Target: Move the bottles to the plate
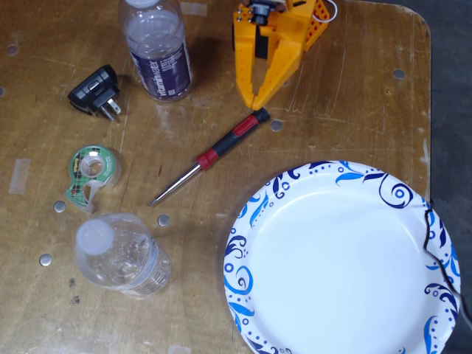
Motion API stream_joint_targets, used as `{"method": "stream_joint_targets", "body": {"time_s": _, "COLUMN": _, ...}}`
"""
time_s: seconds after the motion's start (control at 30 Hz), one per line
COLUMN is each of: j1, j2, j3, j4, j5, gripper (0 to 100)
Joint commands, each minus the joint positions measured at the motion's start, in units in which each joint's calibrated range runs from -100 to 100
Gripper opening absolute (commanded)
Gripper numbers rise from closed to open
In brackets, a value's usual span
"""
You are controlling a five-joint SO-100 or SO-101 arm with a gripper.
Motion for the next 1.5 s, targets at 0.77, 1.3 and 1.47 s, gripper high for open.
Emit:
{"method": "stream_joint_targets", "body": {"time_s": 0.77, "j1": 2.94, "j2": -0.50, "j3": -19.64, "j4": 14.94, "j5": 2.40, "gripper": 22}}
{"method": "stream_joint_targets", "body": {"time_s": 1.3, "j1": 37.87, "j2": -0.16, "j3": -43.70, "j4": 43.14, "j5": 6.94, "gripper": 22}}
{"method": "stream_joint_targets", "body": {"time_s": 1.47, "j1": 42.40, "j2": -0.33, "j3": -38.47, "j4": 39.74, "j5": 6.63, "gripper": 23}}
